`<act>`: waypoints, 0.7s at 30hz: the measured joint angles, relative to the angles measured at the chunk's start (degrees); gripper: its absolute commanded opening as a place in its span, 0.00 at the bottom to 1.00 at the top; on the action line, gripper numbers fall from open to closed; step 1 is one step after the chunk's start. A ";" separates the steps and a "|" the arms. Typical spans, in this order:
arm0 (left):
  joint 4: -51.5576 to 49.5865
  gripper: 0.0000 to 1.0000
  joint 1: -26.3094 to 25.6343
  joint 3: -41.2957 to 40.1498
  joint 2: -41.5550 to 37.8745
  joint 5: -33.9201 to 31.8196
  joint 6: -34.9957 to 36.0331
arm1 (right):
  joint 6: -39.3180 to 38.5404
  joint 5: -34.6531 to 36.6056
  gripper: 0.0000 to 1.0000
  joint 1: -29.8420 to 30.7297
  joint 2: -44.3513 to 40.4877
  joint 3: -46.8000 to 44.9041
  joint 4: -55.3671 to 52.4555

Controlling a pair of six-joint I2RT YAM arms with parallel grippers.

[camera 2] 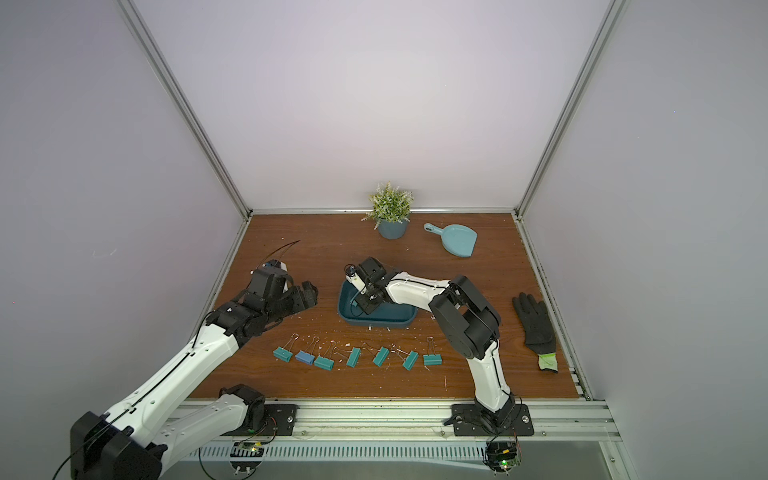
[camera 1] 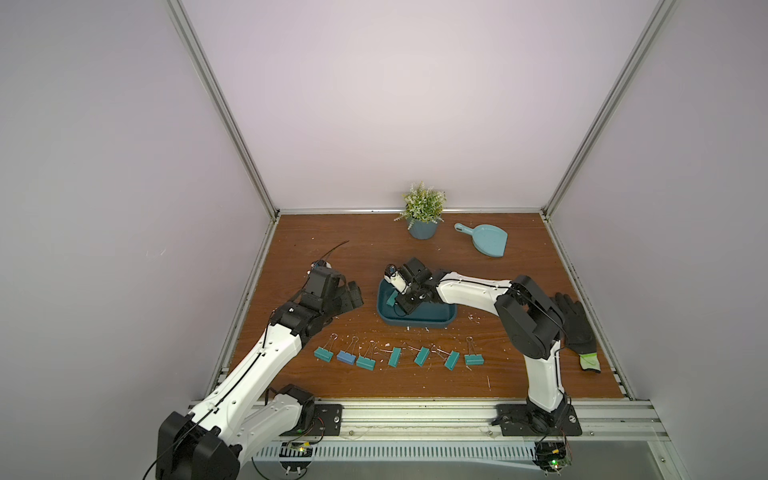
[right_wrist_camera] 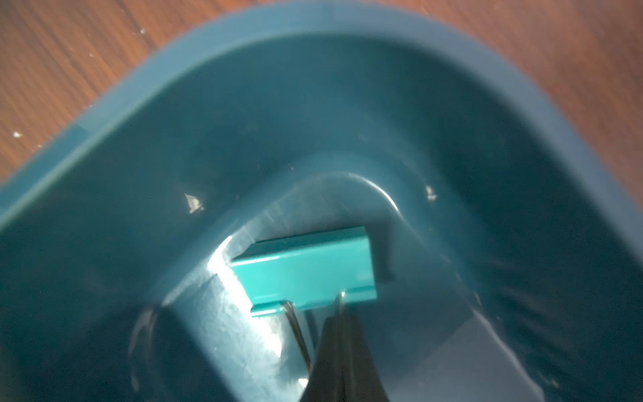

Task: Take out the binder clips from the storage box
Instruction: Pick up the binder clip from the storage box, then place the binder clip at the center of the board.

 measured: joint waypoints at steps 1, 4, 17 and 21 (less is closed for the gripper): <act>0.04 1.00 0.00 0.00 0.07 0.02 0.00 | 0.74 0.22 0.00 0.00 -1.22 -0.87 -0.24; 0.20 1.00 0.00 0.00 0.44 0.33 0.02 | 3.45 1.51 0.00 0.00 -6.40 -3.30 -1.25; 5.18 1.00 -0.02 0.00 3.78 4.87 0.24 | 22.32 13.18 0.00 -2.34 -34.58 -19.10 -6.67; 6.69 1.00 -0.83 0.00 5.73 5.77 0.28 | 30.64 15.91 0.00 -4.55 -44.72 -29.81 -11.80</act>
